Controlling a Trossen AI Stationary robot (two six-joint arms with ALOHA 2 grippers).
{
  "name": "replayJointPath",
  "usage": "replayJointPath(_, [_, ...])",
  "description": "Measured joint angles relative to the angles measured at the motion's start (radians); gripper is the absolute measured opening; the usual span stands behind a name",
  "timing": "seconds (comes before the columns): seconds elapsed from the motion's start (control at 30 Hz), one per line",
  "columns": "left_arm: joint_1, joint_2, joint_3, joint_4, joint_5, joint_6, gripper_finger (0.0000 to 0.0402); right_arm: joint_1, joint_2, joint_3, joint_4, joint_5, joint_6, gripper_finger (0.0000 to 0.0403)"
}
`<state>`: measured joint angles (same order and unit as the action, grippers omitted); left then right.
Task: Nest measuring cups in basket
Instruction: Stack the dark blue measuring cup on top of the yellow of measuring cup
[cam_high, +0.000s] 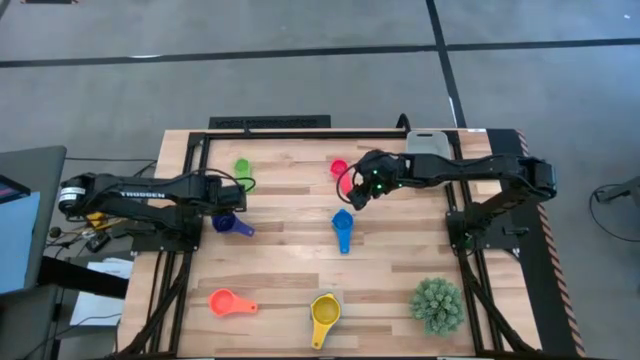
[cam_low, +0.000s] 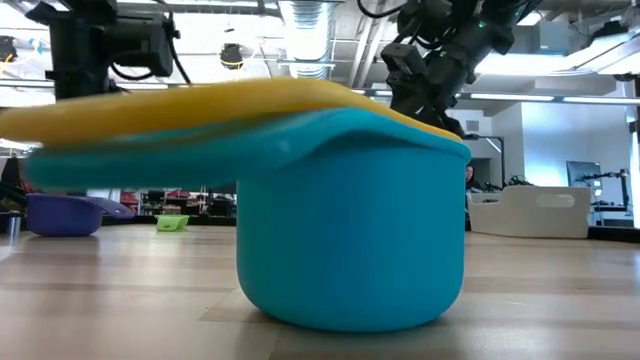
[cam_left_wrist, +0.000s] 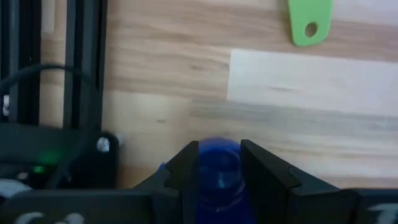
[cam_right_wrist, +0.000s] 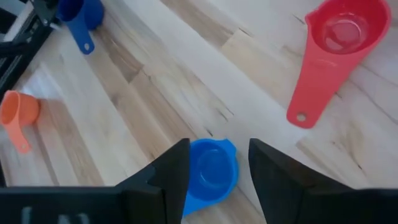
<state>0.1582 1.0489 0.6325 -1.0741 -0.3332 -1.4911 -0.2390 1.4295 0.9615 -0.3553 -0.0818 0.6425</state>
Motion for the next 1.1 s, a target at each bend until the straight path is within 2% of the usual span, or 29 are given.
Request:
replayJointPath(0.23, [0.025, 0.000, -0.046, 0.053, 0.035, 0.225, 0.0104, 0.001, -0.003, 0.000, 0.007, -0.001, 0.001, 0.0204])
replayJointPath(0.43, [0.027, 0.000, -0.046, 0.051, 0.023, 0.404, 0.0104, 0.010, -0.003, 0.000, 0.006, -0.005, 0.004, 0.0204])
replayJointPath(0.7, [0.026, 0.000, -0.030, 0.044, 0.117, 0.490, 0.0104, 0.011, -0.003, 0.000, 0.006, -0.005, 0.010, 0.0200])
replayJointPath(0.87, [0.026, 0.000, 0.016, 0.049, 0.136, 0.553, 0.0104, 0.029, -0.003, 0.000, 0.005, -0.005, 0.023, 0.0206])
replayJointPath(0.97, [0.022, 0.000, 0.053, 0.060, 0.141, 0.662, 0.0103, 0.045, -0.003, 0.000, 0.003, -0.007, 0.034, 0.0208])
replayJointPath(1.1, [-0.005, 0.000, 0.104, 0.113, 0.190, 0.929, 0.0089, 0.064, -0.003, 0.000, -0.003, -0.032, 0.039, 0.0206])
